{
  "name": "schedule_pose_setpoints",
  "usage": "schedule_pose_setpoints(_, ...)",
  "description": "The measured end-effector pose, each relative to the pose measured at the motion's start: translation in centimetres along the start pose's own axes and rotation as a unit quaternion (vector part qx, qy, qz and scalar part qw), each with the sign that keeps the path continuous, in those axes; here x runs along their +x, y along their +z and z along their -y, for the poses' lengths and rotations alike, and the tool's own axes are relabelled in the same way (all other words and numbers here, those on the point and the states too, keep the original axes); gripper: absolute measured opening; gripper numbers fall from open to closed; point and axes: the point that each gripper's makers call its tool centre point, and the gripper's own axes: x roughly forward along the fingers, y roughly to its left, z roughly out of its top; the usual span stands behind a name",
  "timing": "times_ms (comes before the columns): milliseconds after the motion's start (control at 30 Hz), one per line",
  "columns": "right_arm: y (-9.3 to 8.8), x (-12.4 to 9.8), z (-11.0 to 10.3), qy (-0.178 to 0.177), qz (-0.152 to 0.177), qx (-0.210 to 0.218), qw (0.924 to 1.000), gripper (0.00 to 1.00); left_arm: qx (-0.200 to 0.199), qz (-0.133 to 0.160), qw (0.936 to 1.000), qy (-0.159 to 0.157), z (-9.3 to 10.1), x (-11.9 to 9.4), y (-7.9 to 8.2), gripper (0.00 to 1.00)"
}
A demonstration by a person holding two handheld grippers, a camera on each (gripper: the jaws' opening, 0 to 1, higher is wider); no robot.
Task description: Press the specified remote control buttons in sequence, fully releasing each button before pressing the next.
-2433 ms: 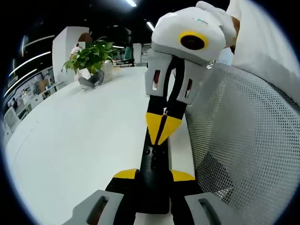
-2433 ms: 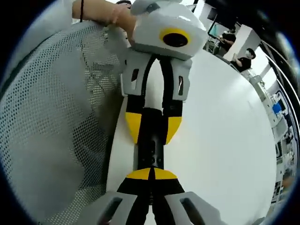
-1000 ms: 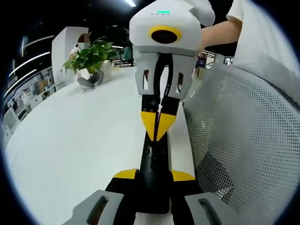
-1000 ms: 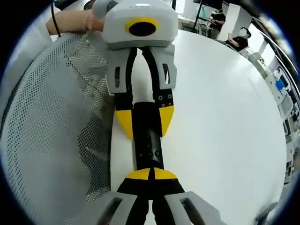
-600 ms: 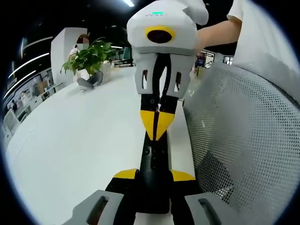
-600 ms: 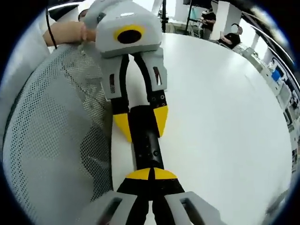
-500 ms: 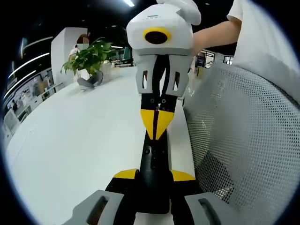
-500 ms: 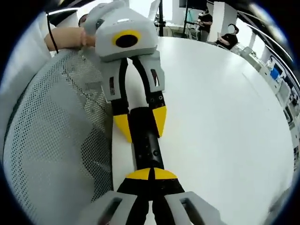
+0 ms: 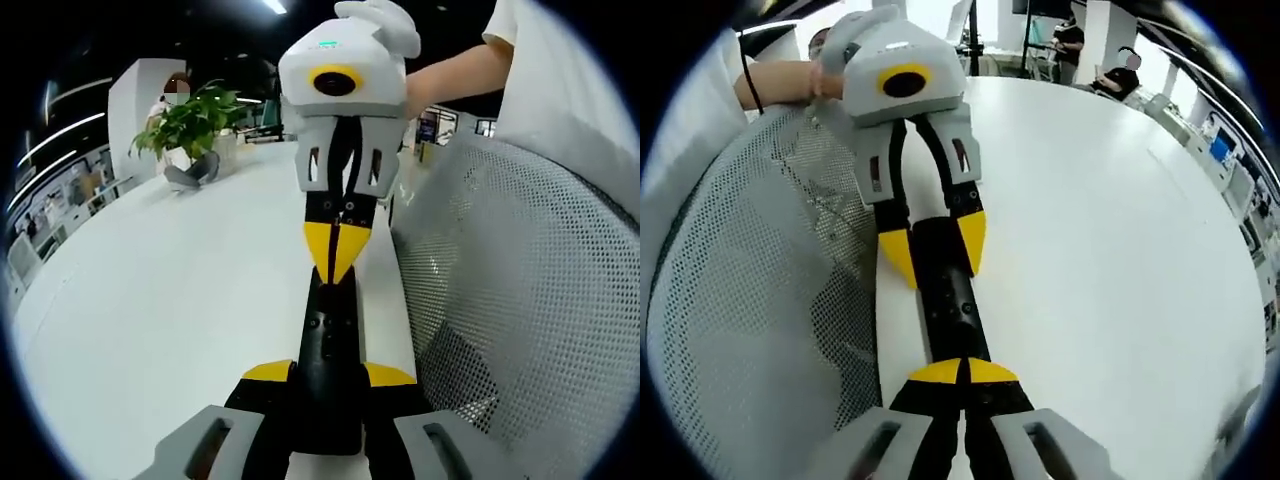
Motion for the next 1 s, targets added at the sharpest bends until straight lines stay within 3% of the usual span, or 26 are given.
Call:
schedule_pose_setpoints(267,0.3,0.3,-0.1,-0.003,-0.029,-0.054,0.9981,0.00,0.003,0.000,1.0000,-0.001,0.0,0.0,0.0,0.24)
schedule_pose_setpoints(367,0.2,0.3,0.0,-0.006,-0.013,-0.019,0.9997,0.00,0.002,0.001,1.0000,-0.002,0.0,0.0,0.0,0.24)
schedule_pose_setpoints(533,0.4,0.2,0.2,-0.010,0.042,0.054,0.9976,0.00,0.002,0.001,1.0000,-0.002,0.0,0.1,0.0,0.24)
schedule_pose_setpoints(700,0.5,0.1,0.2,-0.019,0.077,0.075,0.9940,0.00,0.001,0.002,1.0000,-0.001,0.0,0.0,0.0,0.24)
schedule_pose_setpoints(800,0.7,0.0,0.2,-0.016,0.088,0.037,0.9953,0.00,0.002,0.002,1.0000,0.000,0.0,0.0,0.0,0.24)
schedule_pose_setpoints(867,0.4,-0.1,0.9,-0.036,0.069,0.022,0.9968,0.00,0.003,-0.002,1.0000,0.003,0.1,0.0,0.0,0.24)
schedule_pose_setpoints(1000,1.5,-0.4,0.6,-0.022,0.076,0.007,0.9969,0.00,0.003,-0.001,1.0000,0.003,0.1,-0.1,0.0,0.24)
